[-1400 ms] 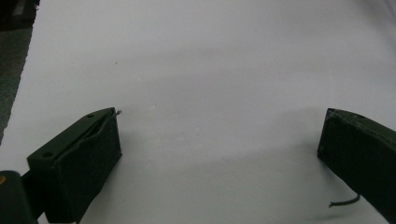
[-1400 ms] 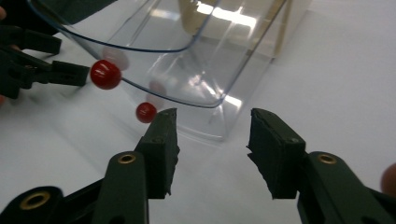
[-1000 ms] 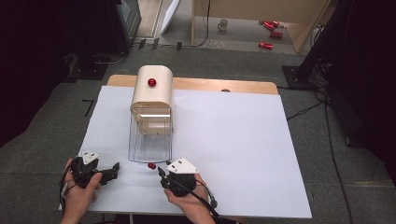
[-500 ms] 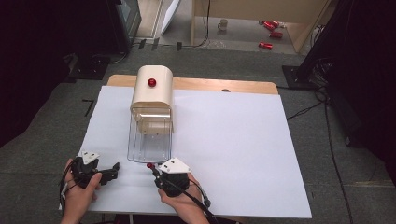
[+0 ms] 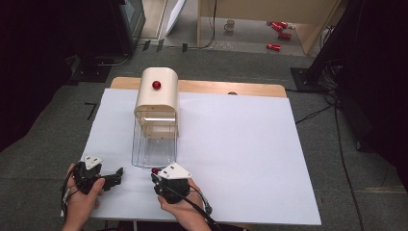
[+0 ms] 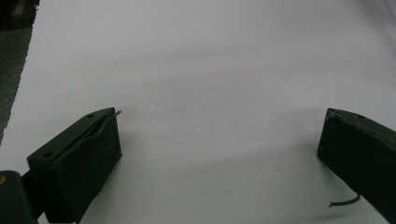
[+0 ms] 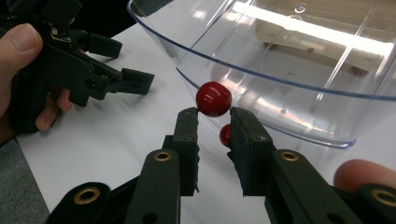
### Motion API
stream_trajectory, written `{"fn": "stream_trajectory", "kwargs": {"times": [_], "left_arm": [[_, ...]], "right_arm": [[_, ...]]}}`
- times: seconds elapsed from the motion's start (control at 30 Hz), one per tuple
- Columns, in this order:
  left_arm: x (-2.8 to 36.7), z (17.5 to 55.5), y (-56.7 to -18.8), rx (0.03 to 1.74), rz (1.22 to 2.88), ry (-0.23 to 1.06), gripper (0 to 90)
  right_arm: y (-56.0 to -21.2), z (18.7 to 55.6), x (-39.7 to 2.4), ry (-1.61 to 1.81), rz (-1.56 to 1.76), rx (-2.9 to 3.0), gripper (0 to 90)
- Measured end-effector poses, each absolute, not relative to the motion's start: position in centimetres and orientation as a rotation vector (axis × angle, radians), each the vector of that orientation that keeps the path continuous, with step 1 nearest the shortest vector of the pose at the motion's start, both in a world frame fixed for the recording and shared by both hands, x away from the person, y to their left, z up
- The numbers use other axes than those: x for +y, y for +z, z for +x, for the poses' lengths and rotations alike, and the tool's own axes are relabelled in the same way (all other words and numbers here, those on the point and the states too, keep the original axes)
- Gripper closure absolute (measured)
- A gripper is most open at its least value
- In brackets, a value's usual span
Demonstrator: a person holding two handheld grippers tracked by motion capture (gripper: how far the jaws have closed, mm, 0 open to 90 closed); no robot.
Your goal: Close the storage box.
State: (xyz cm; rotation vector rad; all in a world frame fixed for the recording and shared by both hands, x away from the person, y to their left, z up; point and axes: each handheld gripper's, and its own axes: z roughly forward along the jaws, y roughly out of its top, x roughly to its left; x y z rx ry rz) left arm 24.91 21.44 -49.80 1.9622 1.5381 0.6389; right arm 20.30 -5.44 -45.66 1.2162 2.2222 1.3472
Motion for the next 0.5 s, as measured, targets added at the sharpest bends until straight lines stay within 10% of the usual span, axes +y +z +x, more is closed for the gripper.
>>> {"fn": "stream_trajectory", "kwargs": {"times": [0.5], "left_arm": [[21.45, 24.91, -49.78, 1.537, 1.965, 0.638, 0.0]], "right_arm": [[-45.36, 20.65, -4.97, 1.355, 1.224, 2.223, 76.9]]}}
